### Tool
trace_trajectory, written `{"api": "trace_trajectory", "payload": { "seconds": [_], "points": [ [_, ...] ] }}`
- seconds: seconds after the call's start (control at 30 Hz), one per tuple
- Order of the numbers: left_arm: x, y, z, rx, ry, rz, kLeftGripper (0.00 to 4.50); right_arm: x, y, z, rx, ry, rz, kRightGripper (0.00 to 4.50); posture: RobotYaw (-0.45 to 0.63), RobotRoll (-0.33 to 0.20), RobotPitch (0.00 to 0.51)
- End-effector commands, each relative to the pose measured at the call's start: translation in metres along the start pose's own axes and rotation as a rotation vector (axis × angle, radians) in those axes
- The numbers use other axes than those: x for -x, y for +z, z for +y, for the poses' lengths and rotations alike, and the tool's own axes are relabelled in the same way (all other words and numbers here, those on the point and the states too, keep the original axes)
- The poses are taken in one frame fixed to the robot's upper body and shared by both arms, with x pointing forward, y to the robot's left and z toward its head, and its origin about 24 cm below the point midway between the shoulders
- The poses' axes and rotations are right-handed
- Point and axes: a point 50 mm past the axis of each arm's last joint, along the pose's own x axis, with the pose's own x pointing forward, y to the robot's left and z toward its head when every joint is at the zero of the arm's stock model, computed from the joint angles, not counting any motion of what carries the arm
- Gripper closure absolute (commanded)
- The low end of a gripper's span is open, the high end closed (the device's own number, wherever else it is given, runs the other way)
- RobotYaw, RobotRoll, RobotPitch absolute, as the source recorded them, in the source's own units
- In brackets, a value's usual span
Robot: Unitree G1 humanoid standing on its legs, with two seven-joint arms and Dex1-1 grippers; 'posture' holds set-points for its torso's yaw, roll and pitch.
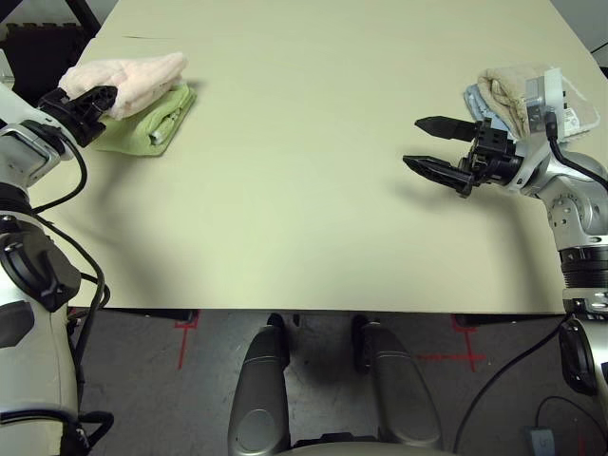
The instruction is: Fold the towel and set it aside.
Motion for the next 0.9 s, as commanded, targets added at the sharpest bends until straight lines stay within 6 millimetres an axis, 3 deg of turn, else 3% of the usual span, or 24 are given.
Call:
{"api": "trace_trajectory", "payload": {
  "seconds": [0.03, 0.4, 0.6, 0.9],
  "points": [
    [0.006, 0.001, -0.002, 0.079, 0.004, 0.009, 4.44, 0.0, -0.003, 0.001, 0.005, 0.016, 0.014, 0.0, 0.01, 0.0, 0.257],
    [0.009, -0.021, -0.023, 0.236, -0.015, 0.061, 4.44, -0.002, -0.004, 0.001, 0.006, 0.027, 0.017, 0.0, 0.01, 0.0, 0.262],
    [0.012, -0.037, -0.007, 0.235, 0.109, 0.05, 4.44, 0.0, -0.004, 0.001, 0.008, 0.022, 0.019, 0.0, 0.0, 0.0, 0.262],
    [0.015, -0.029, 0.006, 0.187, 0.21, -0.057, 4.44, 0.001, -0.004, 0.001, 0.007, 0.02, 0.024, 0.0, 0.01, 0.0, 0.263]
  ]
}}
